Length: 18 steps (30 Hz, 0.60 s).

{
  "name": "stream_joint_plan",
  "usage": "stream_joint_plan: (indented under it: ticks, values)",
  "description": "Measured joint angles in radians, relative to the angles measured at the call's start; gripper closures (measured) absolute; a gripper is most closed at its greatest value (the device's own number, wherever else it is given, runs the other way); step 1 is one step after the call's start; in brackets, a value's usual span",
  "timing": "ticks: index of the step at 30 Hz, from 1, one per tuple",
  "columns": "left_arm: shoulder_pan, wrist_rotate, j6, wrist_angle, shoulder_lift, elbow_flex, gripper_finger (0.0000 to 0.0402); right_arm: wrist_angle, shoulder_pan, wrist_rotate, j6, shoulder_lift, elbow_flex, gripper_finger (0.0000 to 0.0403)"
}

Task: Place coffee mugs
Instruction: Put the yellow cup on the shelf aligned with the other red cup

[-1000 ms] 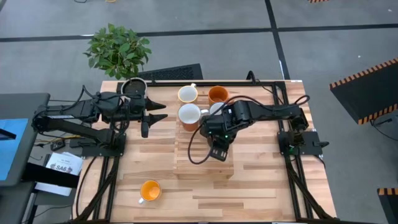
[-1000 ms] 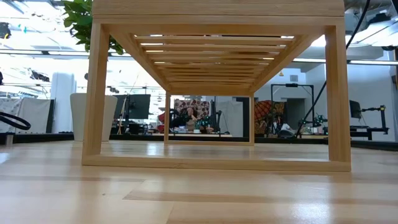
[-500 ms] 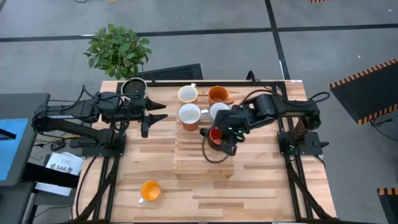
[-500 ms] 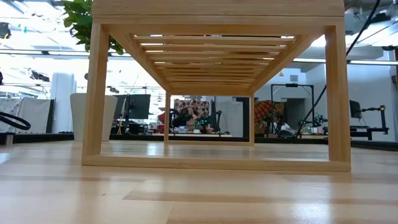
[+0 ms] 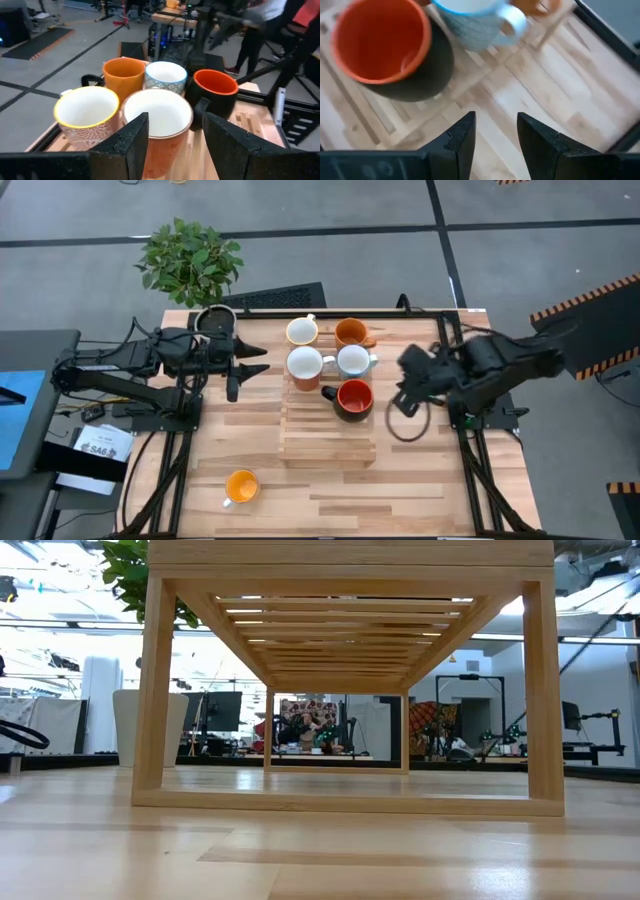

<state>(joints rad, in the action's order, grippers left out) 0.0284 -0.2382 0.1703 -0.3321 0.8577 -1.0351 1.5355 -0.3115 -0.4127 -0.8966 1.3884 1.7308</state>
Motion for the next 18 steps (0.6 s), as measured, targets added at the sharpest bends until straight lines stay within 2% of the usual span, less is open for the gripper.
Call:
stream_joint_plan:
  ticks: [5, 8, 10, 14, 18]
  values:
    - [0.000, 0.143, 0.000, 0.023, 0.000, 0.000, 0.0231, -0.174, -0.097, -0.130, -0.207, -0.201, -0.288, 0.0232]
    - [0.000, 0.220, 0.007, 0.061, 0.000, 0.000, 0.0231, -0.348, -0.161, -0.264, -0.243, -0.302, -0.429, 0.0232]
    - [0.002, 0.232, 0.002, 0.085, -0.001, 0.004, 0.0231, -0.457, -0.193, -0.345, -0.240, -0.351, -0.509, 0.0232]
    - [0.016, 0.215, -0.009, 0.313, -0.012, 0.124, 0.0231, -0.621, -0.211, -0.388, -0.172, -0.408, -0.611, 0.0232]
    - [0.021, 0.216, 0.064, 0.607, -0.014, 0.268, 0.0231, -0.643, -0.208, -0.382, -0.170, -0.415, -0.625, 0.0232]
